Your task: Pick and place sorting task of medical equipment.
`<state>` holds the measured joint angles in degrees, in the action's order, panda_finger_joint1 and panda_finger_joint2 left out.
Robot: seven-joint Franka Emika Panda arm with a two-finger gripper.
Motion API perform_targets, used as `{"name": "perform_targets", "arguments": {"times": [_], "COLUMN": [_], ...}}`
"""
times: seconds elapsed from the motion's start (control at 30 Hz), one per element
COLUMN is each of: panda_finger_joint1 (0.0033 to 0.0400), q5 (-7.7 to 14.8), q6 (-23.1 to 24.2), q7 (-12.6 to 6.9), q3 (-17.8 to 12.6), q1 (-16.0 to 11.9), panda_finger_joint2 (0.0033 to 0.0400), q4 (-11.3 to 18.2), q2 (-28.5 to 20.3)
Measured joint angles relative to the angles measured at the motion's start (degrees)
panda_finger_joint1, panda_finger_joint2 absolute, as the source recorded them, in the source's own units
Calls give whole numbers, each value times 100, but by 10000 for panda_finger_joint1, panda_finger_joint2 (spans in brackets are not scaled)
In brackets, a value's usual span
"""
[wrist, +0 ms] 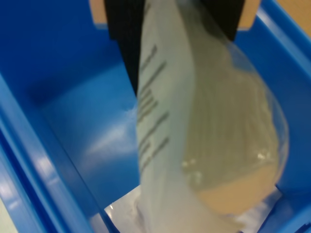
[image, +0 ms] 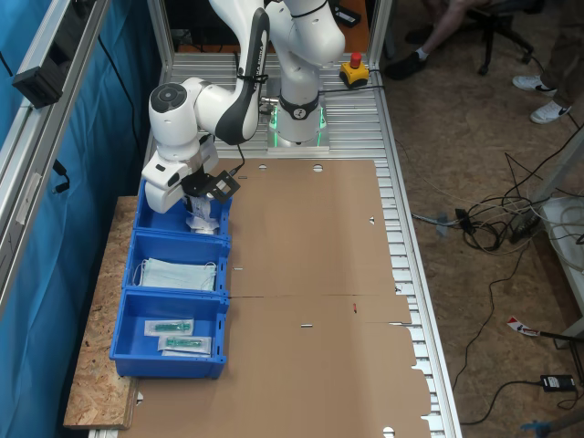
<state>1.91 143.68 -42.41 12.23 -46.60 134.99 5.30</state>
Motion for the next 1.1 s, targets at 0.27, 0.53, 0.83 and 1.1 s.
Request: {"name": "perform_targets", "arguments": {"times": [0.27, 0.53, 0.83, 1.1], "panda_finger_joint1": [48, 48, 125, 204], "q5": [0, 0, 0, 0], "q6": [0, 0, 0, 0], "q7": [0, 0, 0, 0], "q3": [-2, -3, -3, -3], "q1": [0, 0, 0, 0], "panda_finger_joint2": [48, 48, 125, 204], "q4": [0, 0, 0, 0], "q2": [0, 0, 0, 0]}}
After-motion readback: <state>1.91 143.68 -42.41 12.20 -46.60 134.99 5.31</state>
